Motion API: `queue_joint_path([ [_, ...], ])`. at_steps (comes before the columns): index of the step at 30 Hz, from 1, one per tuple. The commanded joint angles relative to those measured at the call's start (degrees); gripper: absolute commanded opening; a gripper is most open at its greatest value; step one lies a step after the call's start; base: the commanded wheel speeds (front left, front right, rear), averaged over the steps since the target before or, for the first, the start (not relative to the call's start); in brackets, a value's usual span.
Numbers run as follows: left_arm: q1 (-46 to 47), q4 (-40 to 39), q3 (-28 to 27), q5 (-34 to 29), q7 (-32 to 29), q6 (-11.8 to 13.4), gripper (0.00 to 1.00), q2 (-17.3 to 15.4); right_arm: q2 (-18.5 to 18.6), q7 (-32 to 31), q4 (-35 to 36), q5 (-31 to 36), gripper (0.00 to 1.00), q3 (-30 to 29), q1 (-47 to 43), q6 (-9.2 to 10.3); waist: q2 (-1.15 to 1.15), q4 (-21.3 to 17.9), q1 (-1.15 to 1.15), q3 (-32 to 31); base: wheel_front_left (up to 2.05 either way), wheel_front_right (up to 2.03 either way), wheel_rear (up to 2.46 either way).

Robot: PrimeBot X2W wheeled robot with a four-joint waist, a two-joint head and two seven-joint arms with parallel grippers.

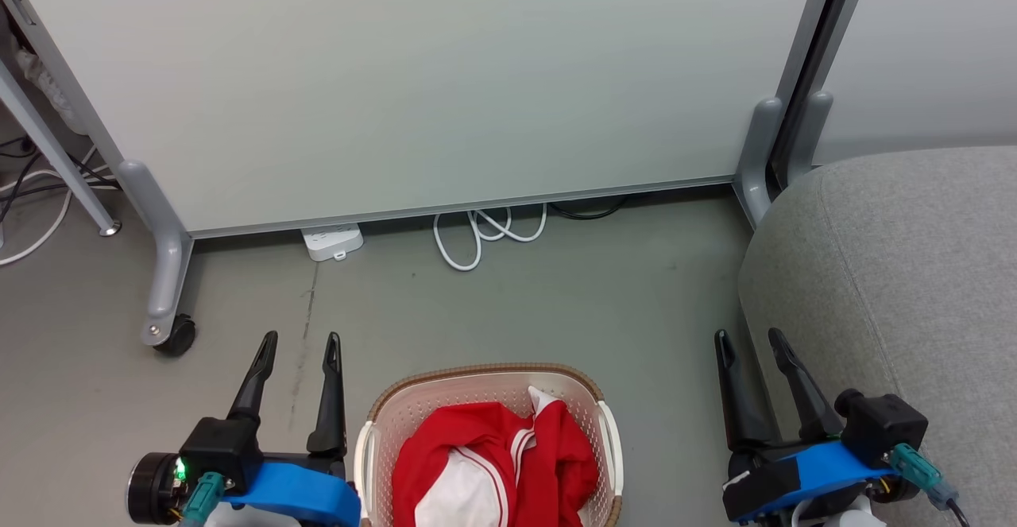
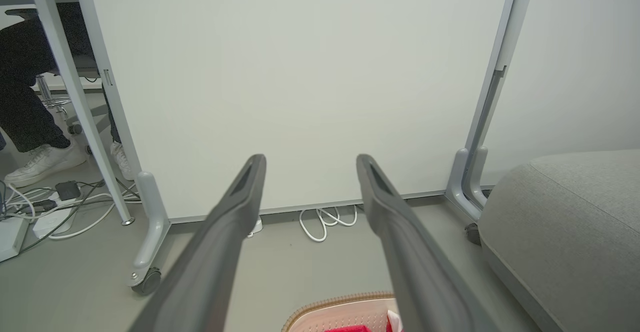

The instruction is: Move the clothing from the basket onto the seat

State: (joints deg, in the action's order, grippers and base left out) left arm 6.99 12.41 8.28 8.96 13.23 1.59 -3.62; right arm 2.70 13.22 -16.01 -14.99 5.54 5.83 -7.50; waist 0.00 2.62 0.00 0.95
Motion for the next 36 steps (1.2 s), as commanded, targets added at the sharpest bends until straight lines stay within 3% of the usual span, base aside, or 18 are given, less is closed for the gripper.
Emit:
queue_joint_path([
  [1, 0.7, -0.1, 0.4, -1.3, 0.7, 0.2, 1.0, -0.3, 0.3, 0.7, -0.2, 1.4, 1.0, 0.0, 0.7, 0.02, 0.0, 0.0, 0.0, 0.0, 0.0, 0.0, 0.0],
  [16, 0.7, 1.2, 0.4, -6.3, 2.1, 0.4, 1.0, 0.0, 0.3, 2.0, -1.8, 6.8, 1.0, 0.1, 0.9, 0.02, 0.0, 0.5, 0.0, -0.2, 0.0, 0.0, 0.0],
  [29, 0.9, 2.7, -0.1, -5.7, 2.0, -0.4, 1.0, 0.3, 0.3, 2.0, -2.7, 6.2, 1.0, -0.4, 0.9, 0.02, 0.0, 0.5, 0.0, -0.1, 0.0, 0.0, 0.0],
  [36, 3.1, 4.0, 1.1, -6.7, 2.0, -2.5, 1.0, 0.1, 0.3, 2.0, -2.6, 5.9, 1.0, -0.5, 1.7, 0.02, 0.0, 0.4, 0.0, 1.4, 0.0, 0.0, 0.0],
])
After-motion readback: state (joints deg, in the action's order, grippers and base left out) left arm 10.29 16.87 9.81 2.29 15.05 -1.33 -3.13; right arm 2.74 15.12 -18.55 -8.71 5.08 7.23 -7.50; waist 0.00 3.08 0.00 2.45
